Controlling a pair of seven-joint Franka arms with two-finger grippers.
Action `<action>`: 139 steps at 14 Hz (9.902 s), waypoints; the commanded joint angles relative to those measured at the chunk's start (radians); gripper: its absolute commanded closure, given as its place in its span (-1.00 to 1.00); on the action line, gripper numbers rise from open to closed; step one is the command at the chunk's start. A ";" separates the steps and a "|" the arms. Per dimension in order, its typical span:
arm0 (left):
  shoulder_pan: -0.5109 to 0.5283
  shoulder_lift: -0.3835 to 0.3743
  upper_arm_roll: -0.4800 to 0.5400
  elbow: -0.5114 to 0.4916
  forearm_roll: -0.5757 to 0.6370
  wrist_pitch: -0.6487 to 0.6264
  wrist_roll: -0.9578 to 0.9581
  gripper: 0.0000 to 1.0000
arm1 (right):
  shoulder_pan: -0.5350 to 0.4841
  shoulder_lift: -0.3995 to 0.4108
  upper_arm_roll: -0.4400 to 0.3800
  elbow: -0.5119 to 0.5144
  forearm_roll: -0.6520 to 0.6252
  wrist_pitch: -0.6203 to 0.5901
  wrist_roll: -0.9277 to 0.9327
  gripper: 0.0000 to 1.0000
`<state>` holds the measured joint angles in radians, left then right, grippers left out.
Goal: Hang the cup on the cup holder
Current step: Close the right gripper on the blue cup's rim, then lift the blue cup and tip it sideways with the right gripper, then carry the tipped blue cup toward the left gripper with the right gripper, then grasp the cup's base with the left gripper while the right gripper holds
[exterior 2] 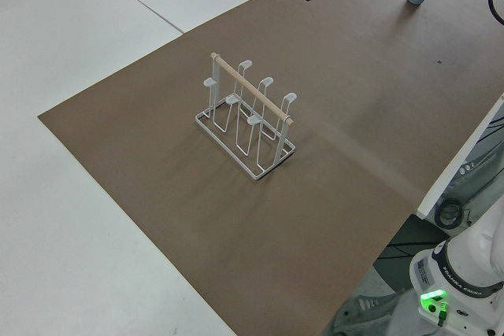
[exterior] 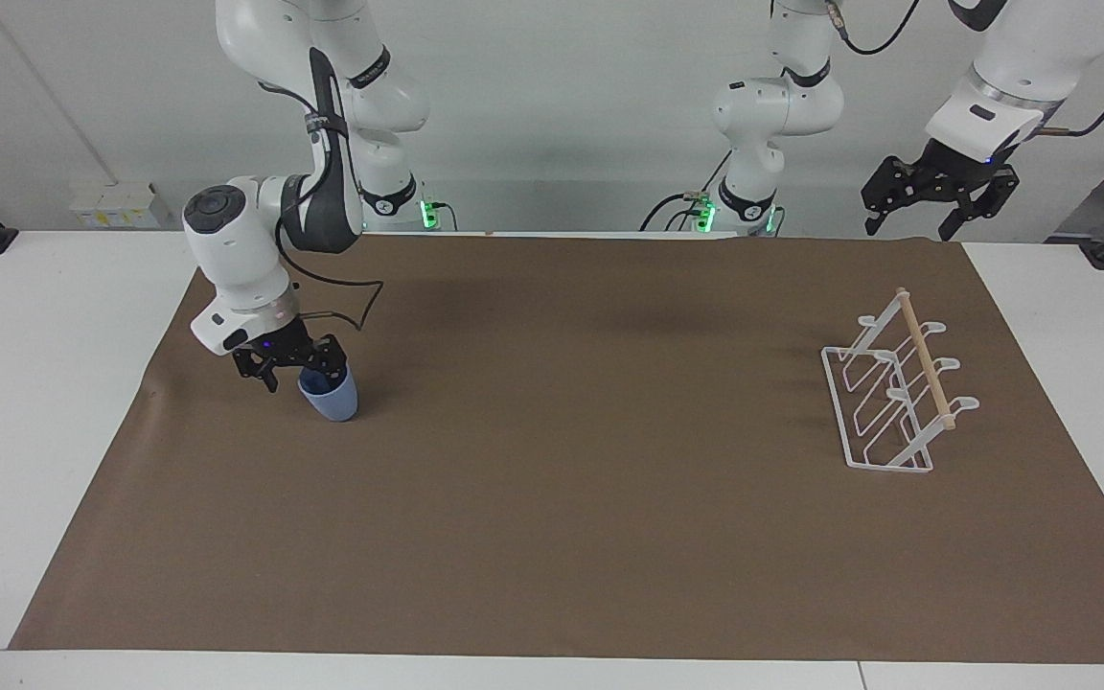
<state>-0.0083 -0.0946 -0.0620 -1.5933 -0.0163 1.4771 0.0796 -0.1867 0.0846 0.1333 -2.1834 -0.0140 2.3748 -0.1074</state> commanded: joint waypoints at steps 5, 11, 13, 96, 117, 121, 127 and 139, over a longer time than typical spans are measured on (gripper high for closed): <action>0.004 -0.027 0.002 -0.028 -0.007 -0.004 0.002 -1.00 | -0.014 -0.002 0.008 -0.013 0.003 0.026 -0.028 0.16; 0.002 -0.027 0.002 -0.028 -0.007 -0.004 0.002 -1.00 | -0.022 -0.002 0.008 -0.013 0.003 0.020 -0.023 1.00; 0.004 -0.027 0.002 -0.028 -0.007 -0.003 0.002 -1.00 | -0.023 -0.002 0.008 -0.013 0.003 0.018 -0.023 1.00; 0.025 -0.034 0.002 -0.024 -0.007 -0.080 0.014 -1.00 | 0.386 0.006 0.069 0.571 0.911 -0.181 1.232 1.00; -0.090 0.085 -0.045 0.042 -0.413 0.350 1.147 -1.00 | 0.540 0.024 0.069 0.517 0.899 0.001 1.339 1.00; -0.081 0.237 -0.079 0.205 -0.413 0.283 1.160 -1.00 | 0.538 0.024 0.069 0.517 0.899 0.000 1.339 1.00; -0.067 0.317 -0.185 0.338 -0.403 0.281 1.152 -1.00 | 0.535 0.024 0.068 0.517 0.899 0.000 1.338 1.00; -0.130 0.294 -0.203 0.265 -0.358 0.400 1.149 -1.00 | 0.535 0.024 0.068 0.517 0.899 0.000 1.338 1.00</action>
<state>-0.1252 0.1959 -0.2672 -1.3061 -0.3927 1.8313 1.2266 0.3546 0.1238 0.1869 -1.6548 0.8724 2.3857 1.2599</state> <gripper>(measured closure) 0.000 0.952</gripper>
